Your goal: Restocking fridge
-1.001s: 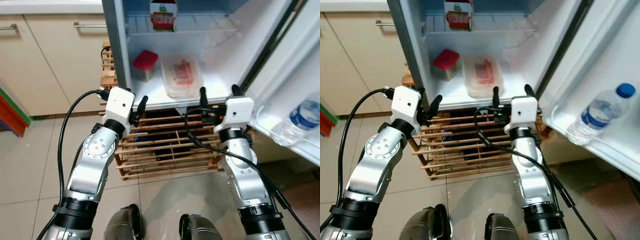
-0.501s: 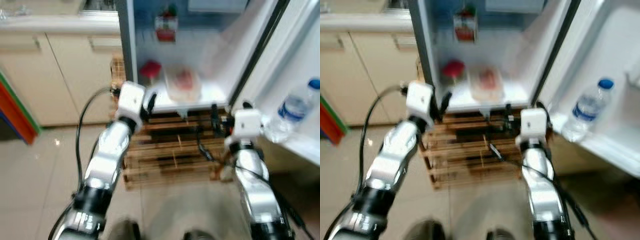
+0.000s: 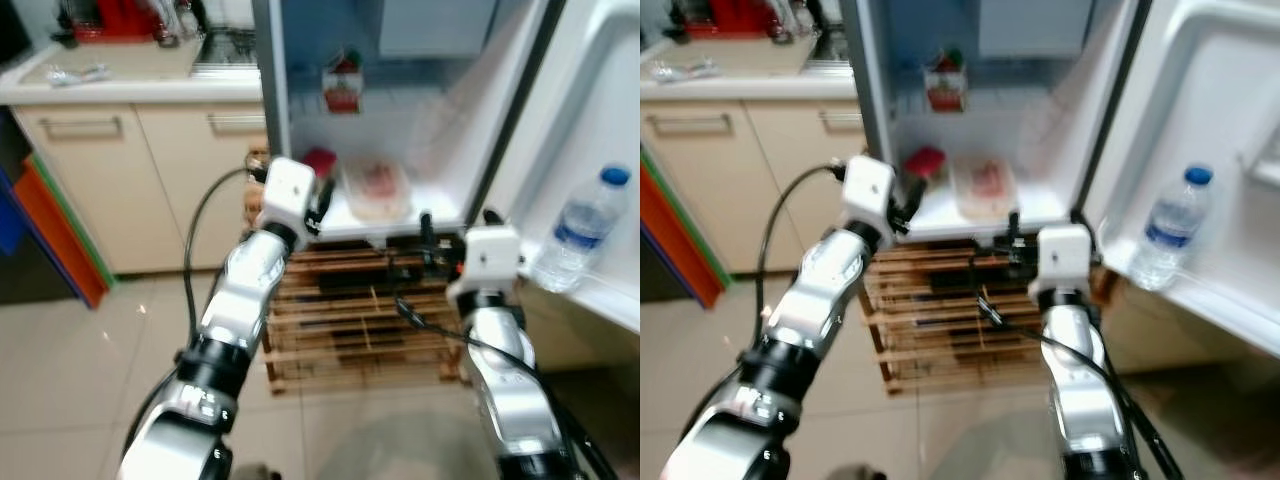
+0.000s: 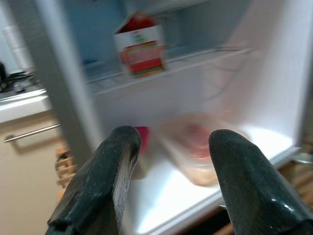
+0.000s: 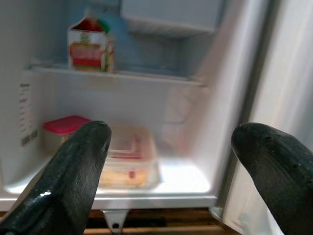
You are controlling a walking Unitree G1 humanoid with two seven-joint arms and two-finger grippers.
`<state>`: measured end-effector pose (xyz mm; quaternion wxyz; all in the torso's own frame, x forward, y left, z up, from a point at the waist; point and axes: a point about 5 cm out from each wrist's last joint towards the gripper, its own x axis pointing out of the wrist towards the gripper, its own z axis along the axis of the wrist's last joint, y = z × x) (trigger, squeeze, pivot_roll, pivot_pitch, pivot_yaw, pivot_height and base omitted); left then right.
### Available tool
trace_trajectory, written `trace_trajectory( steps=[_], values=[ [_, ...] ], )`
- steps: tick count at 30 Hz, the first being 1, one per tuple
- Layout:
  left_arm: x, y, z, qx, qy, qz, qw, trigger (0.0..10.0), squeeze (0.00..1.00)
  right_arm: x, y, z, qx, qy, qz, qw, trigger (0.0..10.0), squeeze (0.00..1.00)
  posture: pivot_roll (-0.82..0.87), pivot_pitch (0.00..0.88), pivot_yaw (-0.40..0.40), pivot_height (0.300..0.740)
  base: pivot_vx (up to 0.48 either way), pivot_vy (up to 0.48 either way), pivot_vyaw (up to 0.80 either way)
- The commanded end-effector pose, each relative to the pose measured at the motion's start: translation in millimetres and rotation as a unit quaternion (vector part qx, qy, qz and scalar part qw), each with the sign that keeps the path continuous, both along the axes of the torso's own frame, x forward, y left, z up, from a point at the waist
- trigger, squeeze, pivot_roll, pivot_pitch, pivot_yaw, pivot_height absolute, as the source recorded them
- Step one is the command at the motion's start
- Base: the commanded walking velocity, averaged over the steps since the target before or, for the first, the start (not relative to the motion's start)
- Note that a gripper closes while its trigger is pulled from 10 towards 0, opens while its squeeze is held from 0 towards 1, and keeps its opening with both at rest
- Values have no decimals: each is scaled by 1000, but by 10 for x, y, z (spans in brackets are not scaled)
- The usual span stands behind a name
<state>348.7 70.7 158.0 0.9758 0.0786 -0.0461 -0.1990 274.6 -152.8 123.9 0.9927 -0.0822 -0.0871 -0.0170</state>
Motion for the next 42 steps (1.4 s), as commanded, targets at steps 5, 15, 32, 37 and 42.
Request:
trace_trajectory(
  steps=[5, 15, 32, 37, 42],
  values=[
    [67, 121, -22, 10, 2, 12, 1000, 10000, 0, 20, 85, 23, 1, 2, 14, 1000, 10000, 0, -134, 12, 11, 725, 480, 0, 0],
    [-28, 37, 201, 5, -56, -41, 998, 10000, 0, 37, 119, -102, 52, 39, 3, 998, 10000, 0, -106, 52, 20, 725, 96, 0, 0],
    [-264, 202, 69, 88, 20, -149, 985, 10000, 0, 190, 497, -180, 62, 71, 49, 994, 10000, 0, 51, 312, 115, 725, 0, 0, 0],
    [-404, 297, 89, 88, 31, -155, 984, 10000, 0, 213, 663, -185, 81, 79, 61, 992, 10000, 0, 77, 350, 144, 725, 0, 0, 0],
    [-525, 339, 105, 73, 36, -151, 985, 10000, 0, 279, 793, -89, 106, 67, 65, 990, 10000, 0, 83, 367, 146, 725, 0, 0, 0]
  ],
)
